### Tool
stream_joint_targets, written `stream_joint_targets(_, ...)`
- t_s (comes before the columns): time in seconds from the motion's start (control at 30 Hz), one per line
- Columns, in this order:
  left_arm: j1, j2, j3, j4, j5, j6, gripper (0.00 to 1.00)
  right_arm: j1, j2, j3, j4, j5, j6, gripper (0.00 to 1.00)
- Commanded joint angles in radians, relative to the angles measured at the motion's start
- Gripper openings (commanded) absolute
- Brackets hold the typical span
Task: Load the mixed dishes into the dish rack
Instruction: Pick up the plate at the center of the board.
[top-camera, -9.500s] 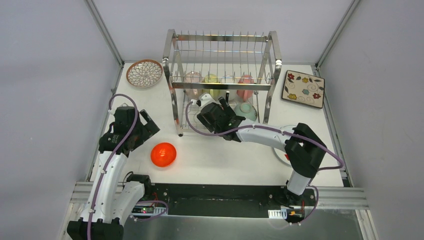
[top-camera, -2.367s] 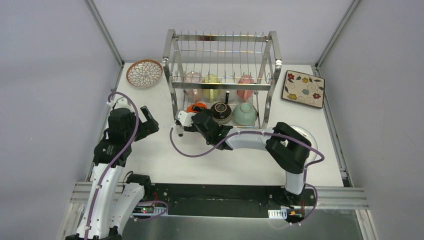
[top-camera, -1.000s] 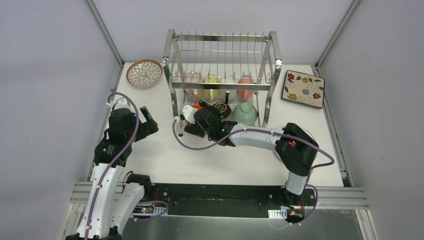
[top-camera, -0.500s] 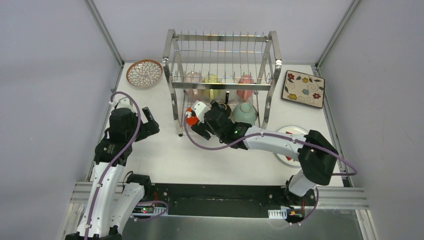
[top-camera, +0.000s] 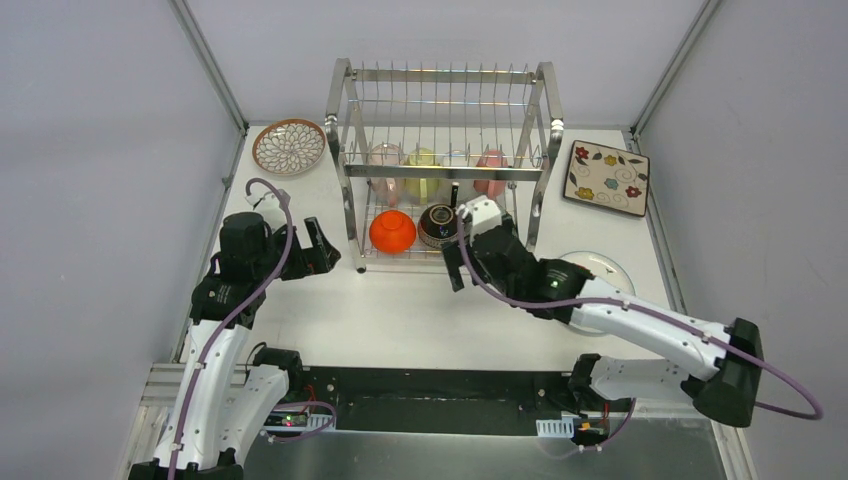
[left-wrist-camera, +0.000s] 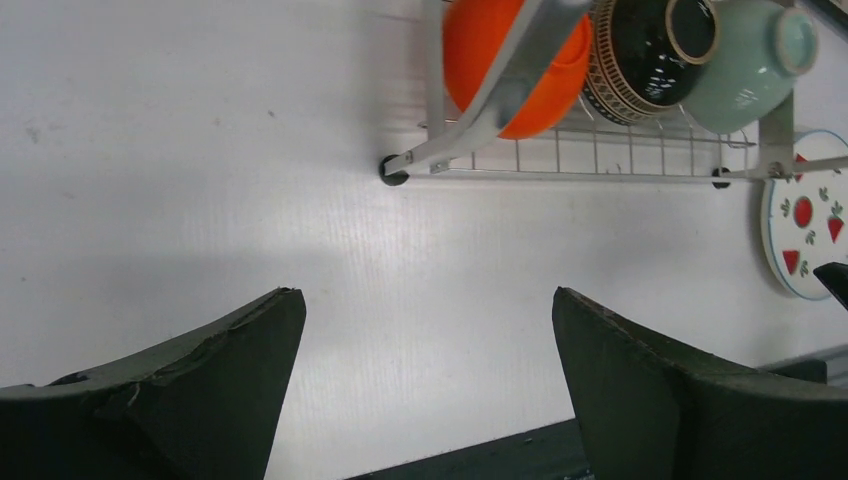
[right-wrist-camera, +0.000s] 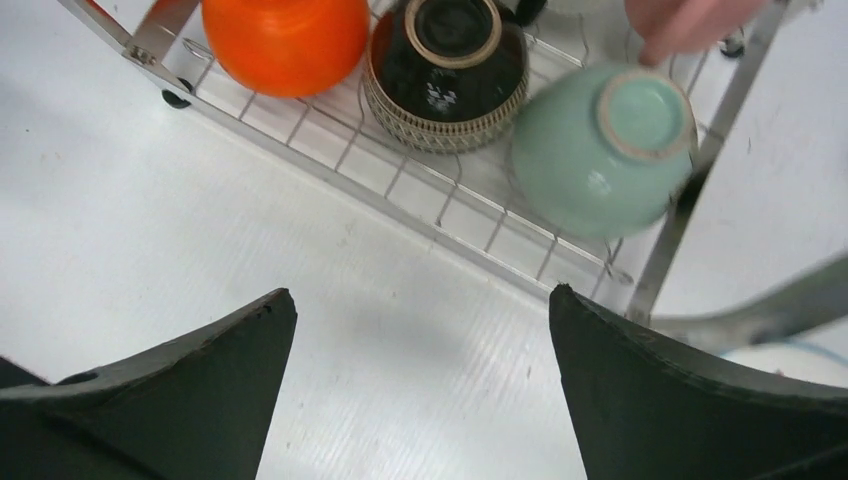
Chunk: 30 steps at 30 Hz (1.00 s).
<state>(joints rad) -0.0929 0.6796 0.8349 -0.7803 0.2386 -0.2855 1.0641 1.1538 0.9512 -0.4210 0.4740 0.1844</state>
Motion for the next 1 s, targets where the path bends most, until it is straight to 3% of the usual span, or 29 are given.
stream_joint_targets(0.0, -0.01, -0.002, 0.012, 0.078, 0.144, 0.032, 0.99, -0.007, -0.114, 0.005, -0.269, 0.046, 0.257, 0.99)
stream_joint_targets(0.17, -0.01, -0.005, 0.026, 0.078, 0.088, 0.024, 0.99, -0.018, -0.216, -0.048, -0.414, 0.056, 0.463, 0.99)
stream_joint_targets(0.8, -0.018, -0.016, 0.027, -0.018, -0.126, -0.033, 0.99, -0.187, -0.417, -0.236, -0.693, 0.12, 1.175, 0.96)
stream_joint_targets(0.97, -0.02, -0.017, 0.013, -0.007, -0.1, -0.027, 0.99, -0.265, -0.383, -0.235, -0.68, 0.145, 1.158, 0.95)
